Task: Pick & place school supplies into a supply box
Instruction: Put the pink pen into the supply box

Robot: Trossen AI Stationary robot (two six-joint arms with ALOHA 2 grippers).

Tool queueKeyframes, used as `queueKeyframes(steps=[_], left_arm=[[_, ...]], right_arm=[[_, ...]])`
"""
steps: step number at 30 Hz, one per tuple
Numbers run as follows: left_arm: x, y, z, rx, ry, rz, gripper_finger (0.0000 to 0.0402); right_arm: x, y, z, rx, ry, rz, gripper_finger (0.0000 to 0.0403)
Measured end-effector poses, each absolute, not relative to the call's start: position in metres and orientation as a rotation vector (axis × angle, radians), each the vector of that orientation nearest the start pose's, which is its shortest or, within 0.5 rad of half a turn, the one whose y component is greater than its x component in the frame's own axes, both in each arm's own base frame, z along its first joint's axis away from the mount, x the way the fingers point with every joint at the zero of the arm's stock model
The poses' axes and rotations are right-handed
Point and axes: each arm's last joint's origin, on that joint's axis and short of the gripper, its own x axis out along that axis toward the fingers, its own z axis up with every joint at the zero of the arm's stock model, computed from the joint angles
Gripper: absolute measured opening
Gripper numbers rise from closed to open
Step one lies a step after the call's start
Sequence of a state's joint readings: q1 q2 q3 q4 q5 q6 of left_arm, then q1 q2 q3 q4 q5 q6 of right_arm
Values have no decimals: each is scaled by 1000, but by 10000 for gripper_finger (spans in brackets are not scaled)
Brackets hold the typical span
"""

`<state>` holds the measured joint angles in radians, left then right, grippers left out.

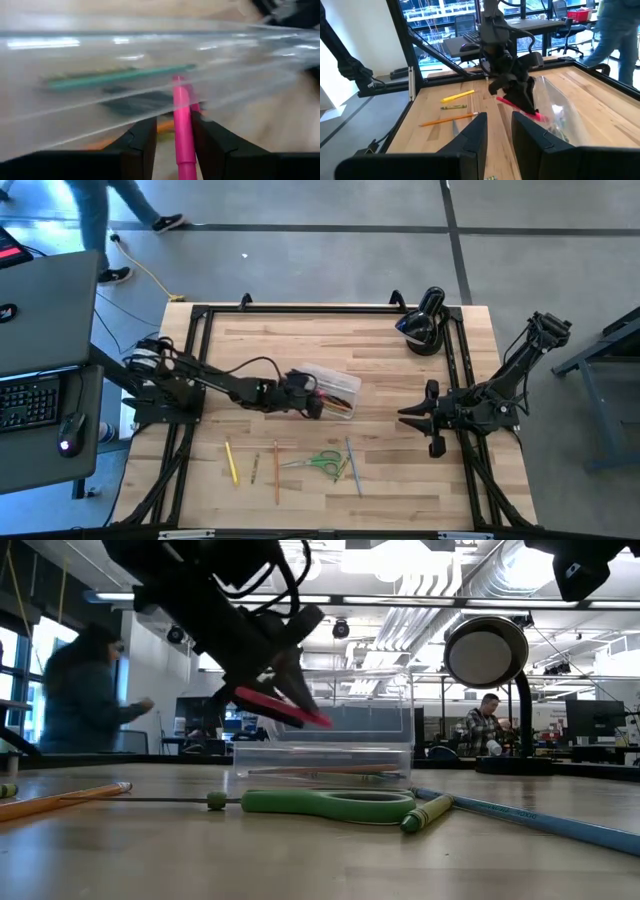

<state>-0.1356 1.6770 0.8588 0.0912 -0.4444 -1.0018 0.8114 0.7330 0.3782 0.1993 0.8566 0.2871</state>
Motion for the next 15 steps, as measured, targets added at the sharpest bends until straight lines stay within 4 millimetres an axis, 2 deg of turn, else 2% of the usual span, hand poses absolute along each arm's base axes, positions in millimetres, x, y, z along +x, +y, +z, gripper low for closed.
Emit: queueKeyframes(steps=[6, 15], left_arm=[[331, -35, 164, -805, 487, 567, 143], [339, -33, 178, -709, 443, 617, 171]], right_arm=[[126, 102, 238, 177, 102, -30, 67], [126, 103, 238, 196, 103, -3, 67]])
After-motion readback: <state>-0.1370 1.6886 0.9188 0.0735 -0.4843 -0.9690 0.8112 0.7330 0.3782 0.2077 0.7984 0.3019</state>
